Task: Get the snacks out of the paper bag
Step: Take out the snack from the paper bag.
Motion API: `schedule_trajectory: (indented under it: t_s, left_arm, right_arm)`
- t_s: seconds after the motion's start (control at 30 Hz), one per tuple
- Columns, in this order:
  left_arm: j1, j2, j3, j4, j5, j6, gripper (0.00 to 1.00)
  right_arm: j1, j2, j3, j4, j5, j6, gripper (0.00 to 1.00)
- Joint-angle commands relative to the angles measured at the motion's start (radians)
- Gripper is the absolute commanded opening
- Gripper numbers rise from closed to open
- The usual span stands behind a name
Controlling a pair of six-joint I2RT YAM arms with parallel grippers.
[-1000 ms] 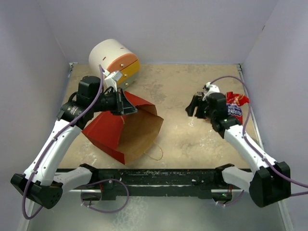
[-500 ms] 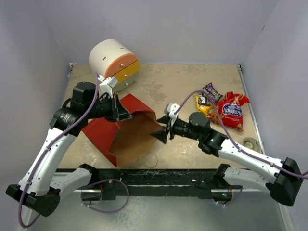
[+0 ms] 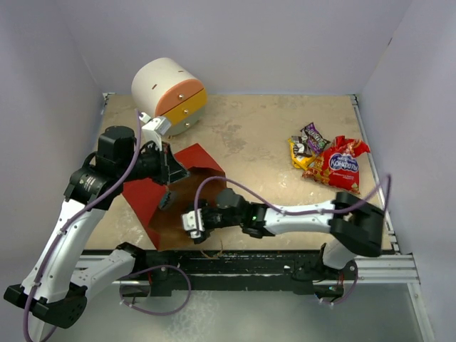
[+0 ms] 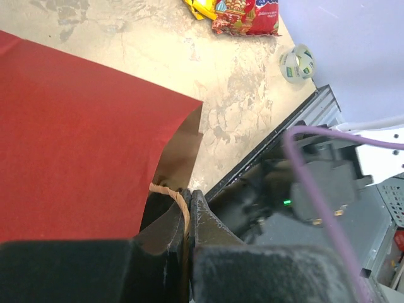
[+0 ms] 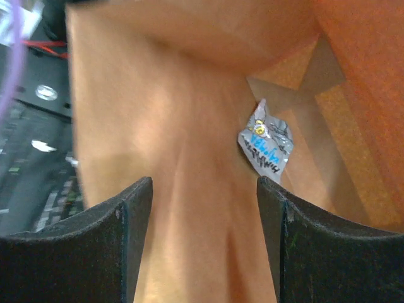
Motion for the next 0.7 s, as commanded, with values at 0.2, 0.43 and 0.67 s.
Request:
schedule_trajectory:
  t_s: [0.2,0.43,0.67]
  left_arm:
    - [0.0,0.01,0.074,0.002,0.022,0.072,0.0]
    - [-0.001,0.021,0.114,-0.01,0.019,0.072,0.0]
    - [-0.002,0.017,0.108,-0.012,0.015,0.069,0.0]
  right_arm:
    - [-0.004,0.318,0.242,0.155,0.077,-0.349,0.7]
    - [-0.012,0.465,0.343,0.163,0.15,-0.409,0.69]
    - [-0.039,0.512,0.373,0.093,0.13,-0.465,0.68]
